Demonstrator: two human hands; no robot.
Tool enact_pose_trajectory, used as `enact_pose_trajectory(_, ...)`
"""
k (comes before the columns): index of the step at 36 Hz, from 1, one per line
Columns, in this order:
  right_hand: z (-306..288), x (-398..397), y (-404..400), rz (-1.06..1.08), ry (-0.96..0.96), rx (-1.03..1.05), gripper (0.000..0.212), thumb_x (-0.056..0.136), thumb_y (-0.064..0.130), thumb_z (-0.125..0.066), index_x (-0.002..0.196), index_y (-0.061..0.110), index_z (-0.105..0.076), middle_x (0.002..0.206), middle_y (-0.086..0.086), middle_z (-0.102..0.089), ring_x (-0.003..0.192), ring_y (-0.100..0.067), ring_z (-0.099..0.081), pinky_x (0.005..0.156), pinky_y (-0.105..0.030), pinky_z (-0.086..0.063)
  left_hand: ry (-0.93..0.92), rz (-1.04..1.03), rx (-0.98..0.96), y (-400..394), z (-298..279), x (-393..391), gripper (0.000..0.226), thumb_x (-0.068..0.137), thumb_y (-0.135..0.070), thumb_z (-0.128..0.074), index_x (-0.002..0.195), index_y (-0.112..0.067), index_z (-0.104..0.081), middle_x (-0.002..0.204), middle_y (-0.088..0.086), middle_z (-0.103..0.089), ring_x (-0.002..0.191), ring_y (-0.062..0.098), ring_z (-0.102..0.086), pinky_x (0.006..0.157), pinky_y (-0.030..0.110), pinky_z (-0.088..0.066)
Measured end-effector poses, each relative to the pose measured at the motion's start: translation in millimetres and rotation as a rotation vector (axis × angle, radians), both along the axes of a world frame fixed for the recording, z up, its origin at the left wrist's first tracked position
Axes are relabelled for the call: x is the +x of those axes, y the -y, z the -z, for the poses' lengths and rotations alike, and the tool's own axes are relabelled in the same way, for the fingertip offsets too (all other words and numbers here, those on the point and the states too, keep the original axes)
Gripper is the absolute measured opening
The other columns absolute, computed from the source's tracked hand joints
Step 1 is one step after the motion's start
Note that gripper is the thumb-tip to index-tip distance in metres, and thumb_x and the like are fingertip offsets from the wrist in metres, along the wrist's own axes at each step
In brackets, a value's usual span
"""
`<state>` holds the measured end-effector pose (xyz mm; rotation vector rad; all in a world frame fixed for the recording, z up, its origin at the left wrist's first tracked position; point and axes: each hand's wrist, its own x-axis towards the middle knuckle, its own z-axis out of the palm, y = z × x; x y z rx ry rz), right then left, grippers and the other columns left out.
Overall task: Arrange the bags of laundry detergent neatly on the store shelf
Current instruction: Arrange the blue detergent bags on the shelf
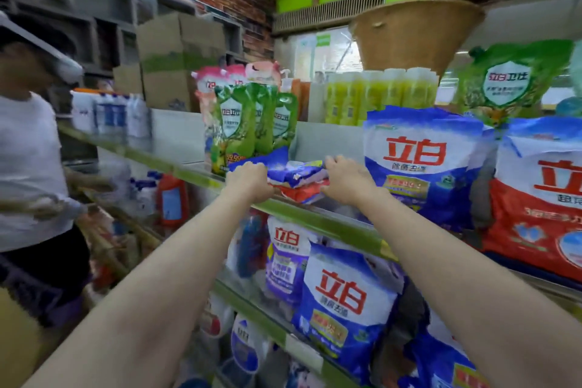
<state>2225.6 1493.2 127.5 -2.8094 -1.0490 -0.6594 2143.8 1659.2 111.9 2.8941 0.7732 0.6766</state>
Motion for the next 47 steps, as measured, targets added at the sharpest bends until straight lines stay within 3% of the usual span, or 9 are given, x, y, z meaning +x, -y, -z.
enact_pose_trajectory(4, 2.6, 12.4, -20.1, -0.013, -0.025, 0.009, 0.039, 0.088, 0.029, -0.054, 0.12, 0.011, -0.044, 0.128, -0.011, -0.047, 0.123, -0.029, -0.044, 0.096, -0.045, -0.04, 0.013, 0.032, -0.111, -18.7, 5.4, 15.9, 0.035, 0.092, -0.029, -0.048, 0.1, 0.003, -0.059, 0.108, 0.021, -0.062, 0.101, 0.037, -0.059, 0.08, 0.04, -0.048)
enact_pose_trajectory(11, 12.1, 37.0, -33.8, 0.032, -0.063, 0.004, 0.04, 0.093, 0.021, -0.042, 0.132, 0.01, -0.038, 0.136, -0.012, -0.044, 0.128, -0.03, -0.041, 0.099, -0.046, -0.039, 0.12, 0.007, -0.395, -23.0, 16.8, 55.3, 0.047, 0.101, -0.031, -0.031, 0.122, 0.004, -0.054, 0.131, 0.022, -0.054, 0.121, 0.036, -0.049, 0.095, 0.036, -0.041)
enact_pose_trajectory(20, 26.3, 65.9, -38.3, 0.009, -0.297, 0.008, 0.04, 0.097, 0.014, -0.037, 0.136, 0.007, -0.039, 0.133, -0.019, -0.052, 0.117, -0.035, -0.053, 0.091, -0.038, -0.045, 0.099, -0.121, -0.691, -41.6, 13.8, 100.7, 0.082, 0.088, -0.068, -0.035, 0.14, -0.006, -0.044, 0.144, 0.018, -0.043, 0.132, 0.035, -0.04, 0.112, 0.042, -0.03)
enact_pose_trajectory(25, 29.2, 73.1, -35.0, -0.058, -0.271, -0.021, 0.046, 0.098, 0.01, -0.033, 0.143, 0.017, -0.036, 0.145, -0.015, -0.036, 0.126, -0.033, -0.045, 0.098, -0.036, -0.038, 0.154, -0.144, -0.707, -50.1, 17.2, 126.0, 0.055, 0.089, -0.044, -0.041, 0.129, -0.008, -0.054, 0.141, 0.016, -0.048, 0.128, 0.035, -0.045, 0.109, 0.041, -0.035)
enact_pose_trajectory(33, 24.0, 83.7, -33.2, 0.001, -0.331, 0.078, 0.034, 0.095, 0.005, -0.032, 0.121, 0.002, -0.053, 0.132, -0.017, -0.054, 0.12, -0.032, -0.05, 0.093, -0.031, -0.039, 0.709, 0.074, -1.018, -15.7, -8.9, 131.3, 0.035, 0.101, -0.017, -0.038, 0.132, -0.004, -0.047, 0.135, 0.018, -0.051, 0.124, 0.035, -0.047, 0.105, 0.039, -0.038)
enact_pose_trajectory(38, 18.7, 87.6, -23.0, 0.033, -0.497, 0.277, 0.015, 0.095, 0.006, -0.038, 0.091, 0.009, -0.051, 0.109, -0.017, -0.058, 0.107, -0.032, -0.054, 0.077, -0.03, -0.038, 0.919, 0.157, -1.17, -21.7, -11.8, 128.3, 0.03, 0.099, -0.02, -0.045, 0.125, -0.007, -0.053, 0.121, 0.018, -0.059, 0.111, 0.035, -0.057, 0.09, 0.038, -0.047)
enact_pose_trajectory(41, 16.7, 92.0, -18.7, -0.045, -0.783, 0.739, 0.023, 0.093, 0.011, -0.049, 0.071, 0.015, -0.051, 0.075, -0.003, -0.052, 0.07, -0.019, -0.053, 0.065, -0.026, -0.043, 1.016, 0.193, -1.269, -36.7, -4.0, 123.3, 0.014, 0.098, -0.02, -0.048, 0.092, -0.013, -0.059, 0.098, 0.011, -0.063, 0.087, 0.03, -0.059, 0.078, 0.036, -0.046)
enact_pose_trajectory(44, 3.4, 80.9, -9.5, -0.264, -1.046, 1.206, 0.018, 0.094, 0.009, -0.048, 0.076, 0.012, -0.054, 0.073, -0.006, -0.054, 0.064, -0.015, -0.051, 0.063, -0.024, -0.044, 1.064, 0.345, -1.388, -44.3, -6.3, 109.8, 0.023, 0.098, -0.014, -0.048, 0.076, -0.02, -0.052, 0.078, 0.002, -0.058, 0.067, 0.021, -0.055, 0.066, 0.036, -0.044)
enact_pose_trajectory(47, -12.8, 69.5, 2.8, -0.442, -1.161, 1.317, 0.013, 0.093, 0.021, -0.054, 0.088, 0.011, -0.061, 0.069, -0.003, -0.071, 0.07, -0.018, -0.064, 0.075, -0.033, -0.053, 1.021, 0.533, -1.406, -43.8, -14.9, 96.8, 0.018, 0.098, -0.013, -0.047, 0.083, -0.021, -0.055, 0.081, 0.002, -0.062, 0.066, 0.02, -0.06, 0.062, 0.034, -0.049)
